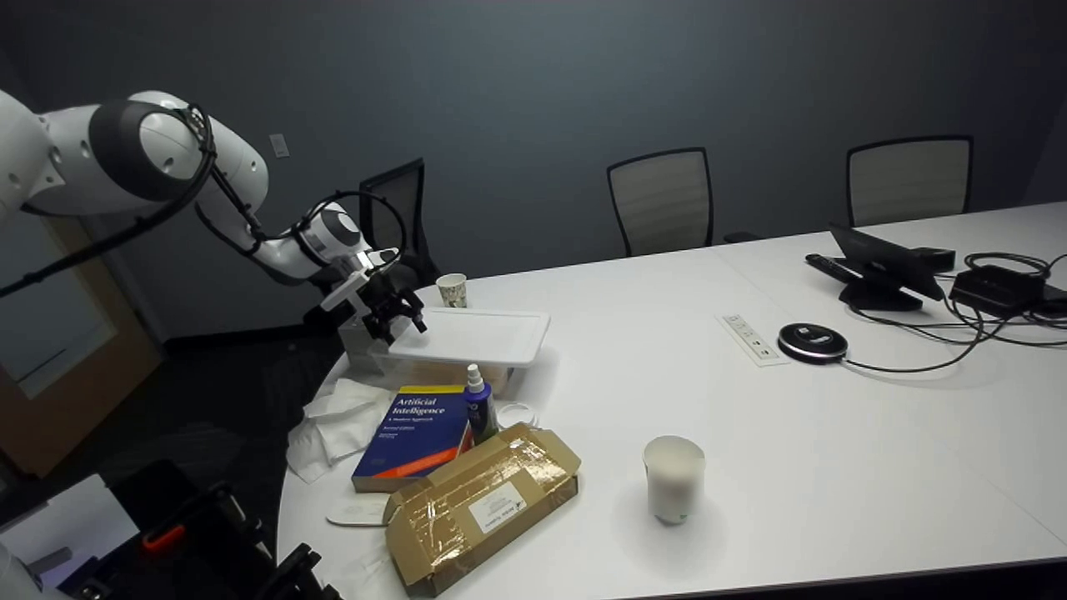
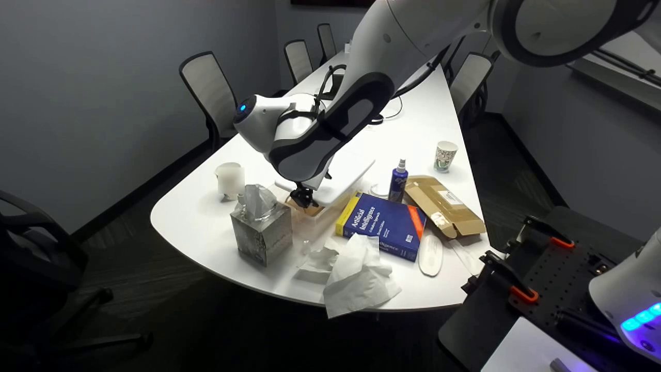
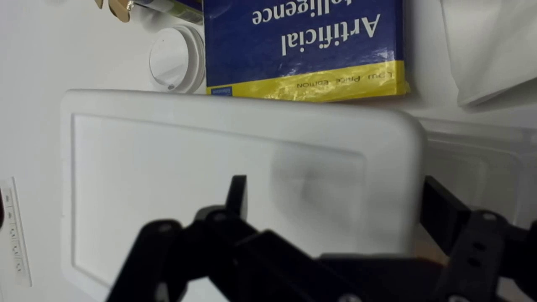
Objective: Open the white lid of the clear lunch box, pick up the blue bottle and put it inside the lunchbox
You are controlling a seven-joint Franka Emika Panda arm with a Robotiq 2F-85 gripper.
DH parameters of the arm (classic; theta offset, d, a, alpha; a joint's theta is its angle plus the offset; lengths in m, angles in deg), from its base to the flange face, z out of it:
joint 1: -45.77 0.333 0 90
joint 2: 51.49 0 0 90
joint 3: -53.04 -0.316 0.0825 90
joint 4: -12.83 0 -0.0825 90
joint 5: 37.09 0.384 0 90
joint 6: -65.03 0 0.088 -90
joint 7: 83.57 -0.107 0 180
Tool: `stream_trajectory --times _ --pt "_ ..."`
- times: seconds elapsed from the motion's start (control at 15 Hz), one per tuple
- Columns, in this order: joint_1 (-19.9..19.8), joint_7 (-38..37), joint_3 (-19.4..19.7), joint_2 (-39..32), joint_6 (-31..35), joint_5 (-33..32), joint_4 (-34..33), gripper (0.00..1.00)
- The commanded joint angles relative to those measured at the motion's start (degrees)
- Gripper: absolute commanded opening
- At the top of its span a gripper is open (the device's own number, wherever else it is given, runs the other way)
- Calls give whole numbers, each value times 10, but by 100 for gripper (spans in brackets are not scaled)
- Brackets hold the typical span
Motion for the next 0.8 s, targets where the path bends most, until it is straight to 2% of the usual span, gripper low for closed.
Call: stream_trajectory --times 0.0,0.73 --pt "-4 -19 4 17 -6 -7 22 100" --pt "-21 -19 15 18 -8 -8 32 100"
